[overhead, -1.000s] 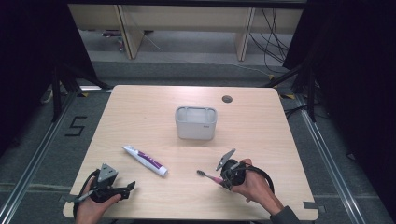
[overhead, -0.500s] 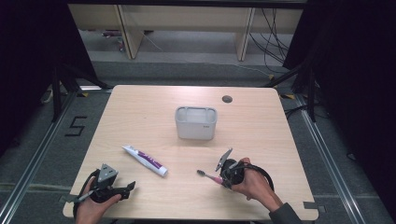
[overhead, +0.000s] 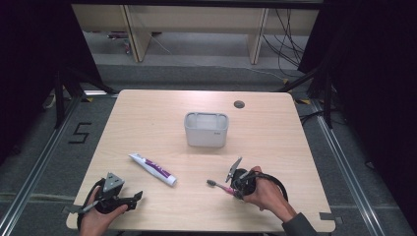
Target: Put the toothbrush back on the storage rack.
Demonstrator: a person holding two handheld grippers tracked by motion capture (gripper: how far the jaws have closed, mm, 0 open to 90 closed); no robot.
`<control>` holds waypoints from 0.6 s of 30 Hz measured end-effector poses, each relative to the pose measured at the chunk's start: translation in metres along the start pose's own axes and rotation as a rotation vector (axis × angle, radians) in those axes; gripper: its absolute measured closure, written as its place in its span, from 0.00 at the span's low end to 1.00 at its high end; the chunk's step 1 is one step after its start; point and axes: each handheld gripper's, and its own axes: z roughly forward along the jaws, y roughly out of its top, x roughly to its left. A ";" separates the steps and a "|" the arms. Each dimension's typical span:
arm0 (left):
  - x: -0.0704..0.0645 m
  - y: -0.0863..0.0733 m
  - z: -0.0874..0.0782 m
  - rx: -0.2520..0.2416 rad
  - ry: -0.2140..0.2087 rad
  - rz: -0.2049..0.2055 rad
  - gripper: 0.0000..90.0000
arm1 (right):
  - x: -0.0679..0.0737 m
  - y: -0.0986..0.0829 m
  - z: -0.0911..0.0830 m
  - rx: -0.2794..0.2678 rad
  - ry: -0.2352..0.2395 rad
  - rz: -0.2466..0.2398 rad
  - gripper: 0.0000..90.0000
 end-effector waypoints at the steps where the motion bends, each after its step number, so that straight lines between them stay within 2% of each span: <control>1: 0.000 0.000 0.000 0.000 0.001 -0.001 0.21 | 0.001 0.000 0.000 0.005 -0.003 0.012 0.92; 7: 0.000 0.000 0.000 -0.002 0.000 0.004 0.21 | 0.004 0.001 0.000 0.027 0.001 0.004 0.94; 12: -0.001 0.000 0.001 -0.002 0.001 0.003 0.21 | 0.004 0.003 0.001 0.037 -0.019 -0.033 0.94; 13: -0.003 0.000 0.002 -0.021 0.005 -0.017 0.21 | 0.004 0.003 0.000 0.054 -0.026 -0.032 0.94; 18: 0.000 0.000 0.001 -0.002 0.001 0.003 0.21 | 0.006 0.004 -0.001 0.052 -0.031 -0.040 0.94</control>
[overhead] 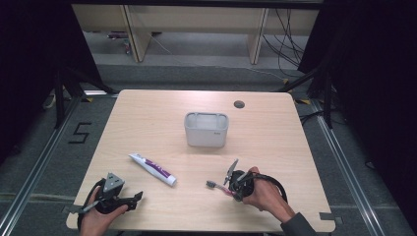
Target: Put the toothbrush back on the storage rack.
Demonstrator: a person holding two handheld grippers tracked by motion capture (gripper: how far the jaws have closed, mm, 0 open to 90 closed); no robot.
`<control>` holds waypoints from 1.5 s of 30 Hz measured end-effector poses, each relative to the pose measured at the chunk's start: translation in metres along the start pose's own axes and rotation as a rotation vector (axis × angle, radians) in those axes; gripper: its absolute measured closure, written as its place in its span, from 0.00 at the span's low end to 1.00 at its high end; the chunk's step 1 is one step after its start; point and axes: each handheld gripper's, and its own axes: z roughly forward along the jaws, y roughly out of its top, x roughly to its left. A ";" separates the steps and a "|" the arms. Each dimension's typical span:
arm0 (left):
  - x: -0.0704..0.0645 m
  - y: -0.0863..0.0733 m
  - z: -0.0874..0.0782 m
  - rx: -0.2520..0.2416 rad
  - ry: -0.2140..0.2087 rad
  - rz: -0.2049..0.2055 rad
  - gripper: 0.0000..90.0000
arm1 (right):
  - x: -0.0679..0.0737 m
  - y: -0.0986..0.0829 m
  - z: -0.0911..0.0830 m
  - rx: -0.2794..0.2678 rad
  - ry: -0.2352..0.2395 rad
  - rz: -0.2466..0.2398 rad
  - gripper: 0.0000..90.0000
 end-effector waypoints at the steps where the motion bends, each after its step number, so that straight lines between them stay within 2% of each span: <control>1: 0.000 0.000 0.000 0.000 -0.001 0.001 0.21 | 0.000 0.000 -0.001 -0.003 0.001 0.007 0.94; 3: 0.000 0.000 0.000 -0.001 -0.001 0.000 0.21 | -0.001 0.000 -0.003 -0.007 0.003 0.002 0.94; 4: 0.000 0.000 0.000 -0.001 0.000 0.000 0.21 | 0.000 0.000 -0.005 -0.020 0.021 0.022 0.94; 5: 0.000 0.000 0.000 0.000 -0.001 0.000 0.21 | 0.000 -0.001 -0.006 -0.015 0.016 0.035 0.94; 6: 0.000 0.000 0.000 0.001 0.000 -0.001 0.21 | -0.001 -0.001 -0.005 -0.032 0.020 0.012 0.94; 8: -0.001 0.000 0.000 0.000 0.003 -0.002 0.21 | -0.003 -0.002 -0.008 -0.045 0.021 0.007 0.94; 11: 0.000 0.000 0.000 0.000 0.000 0.001 0.21 | -0.005 -0.002 -0.013 -0.060 0.010 0.023 0.94; 15: 0.000 0.000 0.000 -0.001 0.000 -0.004 0.21 | -0.011 -0.003 -0.021 -0.087 0.013 0.015 0.94; 18: 0.000 0.000 0.000 -0.004 0.004 -0.005 0.21 | -0.014 -0.004 -0.025 -0.139 0.014 0.024 0.94; 20: 0.001 0.000 0.000 -0.002 -0.001 -0.002 0.21 | -0.016 -0.004 -0.026 -0.147 0.015 0.017 0.94; 21: 0.000 0.000 0.000 0.000 0.006 -0.008 0.21 | -0.018 -0.004 -0.029 -0.183 0.005 0.012 0.94; 28: 0.001 0.000 -0.001 -0.004 0.001 -0.007 0.21 | -0.025 -0.007 -0.035 -0.256 -0.008 0.046 0.94; 29: 0.000 -0.001 0.000 -0.017 0.009 -0.026 0.21 | -0.028 -0.008 -0.037 -0.280 -0.013 0.048 0.94; 32: 0.001 0.000 -0.001 -0.005 0.006 -0.007 0.21 | -0.032 -0.010 -0.040 -0.322 -0.018 0.058 0.94; 36: 0.001 0.000 -0.002 -0.004 -0.001 -0.006 0.21 | -0.035 -0.010 -0.043 -0.356 -0.031 0.056 0.94; 37: 0.001 0.000 -0.002 -0.005 -0.001 -0.007 0.21 | -0.036 -0.010 -0.044 -0.381 -0.044 0.076 0.94; 38: 0.001 0.000 -0.002 -0.005 -0.001 -0.007 0.21 | -0.036 -0.010 -0.044 -0.381 -0.044 0.076 0.94; 39: 0.000 -0.001 0.000 -0.017 0.009 -0.023 0.22 | -0.038 -0.009 -0.046 -0.409 -0.047 0.083 0.94; 43: 0.000 -0.001 -0.001 -0.013 0.012 -0.022 0.22 | -0.043 -0.008 -0.049 -0.438 -0.054 0.075 0.94; 44: 0.000 -0.001 0.000 -0.016 0.011 -0.021 0.22 | -0.044 -0.007 -0.050 -0.463 -0.058 0.076 0.94; 45: 0.000 -0.001 0.000 -0.017 0.009 -0.023 0.22 | -0.044 -0.006 -0.052 -0.461 -0.054 0.104 0.94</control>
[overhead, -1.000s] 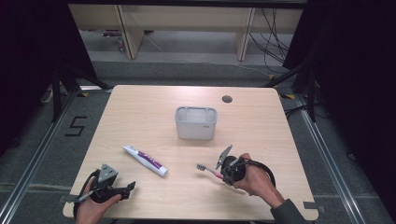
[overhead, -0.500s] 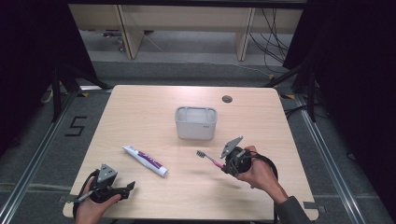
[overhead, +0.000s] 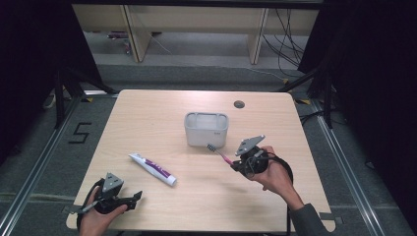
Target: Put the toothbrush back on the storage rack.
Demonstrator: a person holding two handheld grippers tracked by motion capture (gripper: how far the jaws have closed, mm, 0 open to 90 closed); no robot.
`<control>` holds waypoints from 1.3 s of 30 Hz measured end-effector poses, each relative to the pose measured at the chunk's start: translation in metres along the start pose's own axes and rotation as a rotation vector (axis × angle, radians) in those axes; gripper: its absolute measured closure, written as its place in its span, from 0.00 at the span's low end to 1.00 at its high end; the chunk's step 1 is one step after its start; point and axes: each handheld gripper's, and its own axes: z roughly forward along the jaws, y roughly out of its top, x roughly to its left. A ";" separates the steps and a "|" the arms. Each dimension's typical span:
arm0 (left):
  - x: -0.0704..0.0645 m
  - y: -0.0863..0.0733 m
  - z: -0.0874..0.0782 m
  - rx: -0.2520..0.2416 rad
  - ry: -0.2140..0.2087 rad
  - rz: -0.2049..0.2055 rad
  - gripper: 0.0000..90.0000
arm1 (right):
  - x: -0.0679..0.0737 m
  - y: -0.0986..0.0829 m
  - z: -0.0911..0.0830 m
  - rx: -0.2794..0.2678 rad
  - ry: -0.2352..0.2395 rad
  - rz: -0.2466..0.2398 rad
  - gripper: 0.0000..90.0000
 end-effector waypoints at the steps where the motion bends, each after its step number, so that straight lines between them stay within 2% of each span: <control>1: 0.001 0.000 -0.001 0.012 -0.001 0.012 0.22 | 0.000 0.001 0.000 -0.013 -0.007 0.001 0.94; 3: 0.001 0.000 -0.001 0.014 -0.008 0.015 0.22 | -0.002 0.004 -0.001 -0.026 -0.012 -0.012 0.94; 6: 0.001 0.000 -0.001 0.012 -0.008 0.013 0.22 | -0.004 0.007 -0.001 -0.044 -0.012 0.006 0.94; 9: 0.001 0.000 0.000 0.010 -0.009 0.014 0.22 | -0.005 0.010 -0.003 -0.048 -0.007 0.003 0.94; 10: 0.000 0.000 0.001 -0.004 -0.002 -0.007 0.22 | -0.008 0.014 -0.002 -0.076 -0.020 -0.012 0.94; 12: 0.000 0.000 0.001 -0.002 -0.002 -0.005 0.22 | -0.008 0.015 -0.002 -0.077 -0.016 0.000 0.94; 13: 0.001 0.000 0.000 0.010 -0.010 0.012 0.22 | -0.010 0.016 -0.002 -0.080 -0.018 -0.004 0.94; 14: 0.001 0.000 0.000 0.012 -0.010 0.017 0.22 | -0.014 0.018 -0.003 -0.105 -0.020 0.018 0.94; 15: 0.001 0.000 0.000 0.011 -0.010 0.014 0.22 | -0.015 0.019 -0.003 -0.102 -0.018 0.037 0.94; 17: 0.001 0.000 0.000 0.011 -0.011 0.014 0.22 | -0.019 0.021 -0.004 -0.134 -0.027 0.034 0.94; 19: 0.001 0.000 0.000 0.008 -0.008 0.018 0.22 | -0.023 0.023 -0.006 -0.155 -0.028 0.072 0.94; 21: 0.001 0.000 0.000 0.013 -0.010 0.019 0.22 | -0.029 0.025 -0.007 -0.185 -0.031 0.068 0.94; 22: 0.001 0.000 0.000 0.011 -0.011 0.016 0.22 | -0.031 0.025 -0.008 -0.213 -0.052 0.091 0.94; 23: 0.001 0.000 0.000 0.011 -0.011 0.016 0.22 | -0.031 0.025 -0.008 -0.213 -0.052 0.091 0.94; 24: 0.001 -0.001 0.000 0.008 -0.006 0.013 0.22 | -0.036 0.025 -0.011 -0.257 -0.067 0.108 0.94; 25: 0.001 -0.001 0.000 0.008 -0.006 0.013 0.22 | -0.036 0.025 -0.011 -0.257 -0.067 0.108 0.94; 26: 0.001 -0.001 0.000 0.011 -0.008 0.015 0.22 | -0.040 0.026 -0.012 -0.288 -0.077 0.121 0.94; 28: 0.001 0.000 0.000 0.013 -0.009 0.019 0.22 | -0.042 0.028 -0.015 -0.310 -0.074 0.140 0.94; 30: 0.000 0.000 0.000 0.017 -0.008 0.018 0.22 | -0.046 0.030 -0.018 -0.340 -0.084 0.137 0.94; 32: 0.000 0.000 0.000 0.017 -0.003 0.018 0.22 | -0.047 0.032 -0.019 -0.357 -0.077 0.159 0.94; 35: 0.001 0.000 0.000 0.016 -0.009 0.018 0.22 | -0.051 0.035 -0.020 -0.375 -0.088 0.149 0.94; 36: 0.001 0.000 0.000 0.016 -0.011 0.019 0.22 | -0.053 0.037 -0.021 -0.383 -0.091 0.155 0.94; 37: 0.001 0.000 0.000 0.013 -0.012 0.017 0.22 | -0.056 0.040 -0.021 -0.399 -0.081 0.181 0.94; 39: 0.001 0.000 0.000 0.013 -0.013 0.018 0.22 | -0.057 0.041 -0.021 -0.401 -0.083 0.183 0.94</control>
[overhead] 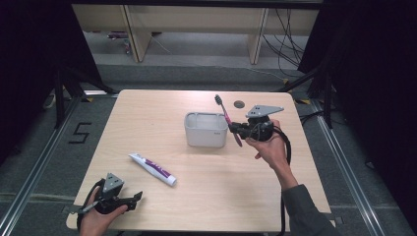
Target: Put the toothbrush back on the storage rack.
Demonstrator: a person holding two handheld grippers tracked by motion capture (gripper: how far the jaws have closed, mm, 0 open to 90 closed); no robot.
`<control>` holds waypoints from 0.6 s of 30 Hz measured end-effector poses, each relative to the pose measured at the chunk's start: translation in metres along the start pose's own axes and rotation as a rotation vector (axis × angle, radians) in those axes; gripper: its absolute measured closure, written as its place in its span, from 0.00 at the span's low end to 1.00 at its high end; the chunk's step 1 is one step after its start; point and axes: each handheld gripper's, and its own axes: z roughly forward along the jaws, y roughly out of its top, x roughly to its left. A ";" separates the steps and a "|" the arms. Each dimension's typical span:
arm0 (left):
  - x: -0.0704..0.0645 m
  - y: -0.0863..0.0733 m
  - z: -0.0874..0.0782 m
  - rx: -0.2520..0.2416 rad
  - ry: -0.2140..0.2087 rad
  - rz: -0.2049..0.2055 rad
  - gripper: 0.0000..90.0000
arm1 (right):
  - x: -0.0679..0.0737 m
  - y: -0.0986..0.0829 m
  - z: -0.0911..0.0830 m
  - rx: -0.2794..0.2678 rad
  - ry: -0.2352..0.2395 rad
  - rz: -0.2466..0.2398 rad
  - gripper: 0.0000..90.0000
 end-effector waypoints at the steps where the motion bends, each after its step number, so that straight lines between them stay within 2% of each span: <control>1: 0.000 0.000 0.000 0.002 0.000 0.002 0.22 | -0.002 0.003 0.002 -0.019 -0.014 0.002 0.94; 3: 0.000 0.000 0.000 0.002 0.000 0.005 0.22 | -0.004 0.005 0.002 -0.015 -0.006 0.012 0.94; 5: 0.000 0.000 0.000 -0.003 0.002 0.004 0.22 | -0.006 0.010 0.006 -0.043 -0.002 0.035 0.94; 7: 0.000 0.000 0.000 0.003 -0.001 0.005 0.22 | -0.009 0.011 0.006 -0.051 -0.004 0.026 0.94; 9: 0.000 0.000 -0.001 0.002 -0.001 0.004 0.22 | -0.010 0.016 0.008 -0.047 -0.007 0.053 0.94; 10: 0.000 0.000 -0.001 0.002 -0.002 0.006 0.22 | -0.012 0.018 0.010 -0.055 0.002 0.053 0.94; 14: 0.000 0.000 -0.001 0.004 0.001 0.005 0.22 | -0.016 0.022 0.014 -0.083 -0.008 0.058 0.94; 15: 0.000 0.000 -0.001 0.004 0.001 0.004 0.22 | -0.018 0.024 0.017 -0.089 0.002 0.076 0.94; 17: 0.000 0.000 -0.001 0.004 0.004 0.005 0.22 | -0.019 0.025 0.018 -0.081 -0.005 0.077 0.94; 18: 0.000 0.000 -0.001 0.001 -0.002 0.002 0.22 | -0.018 0.028 0.021 -0.083 -0.003 0.102 0.94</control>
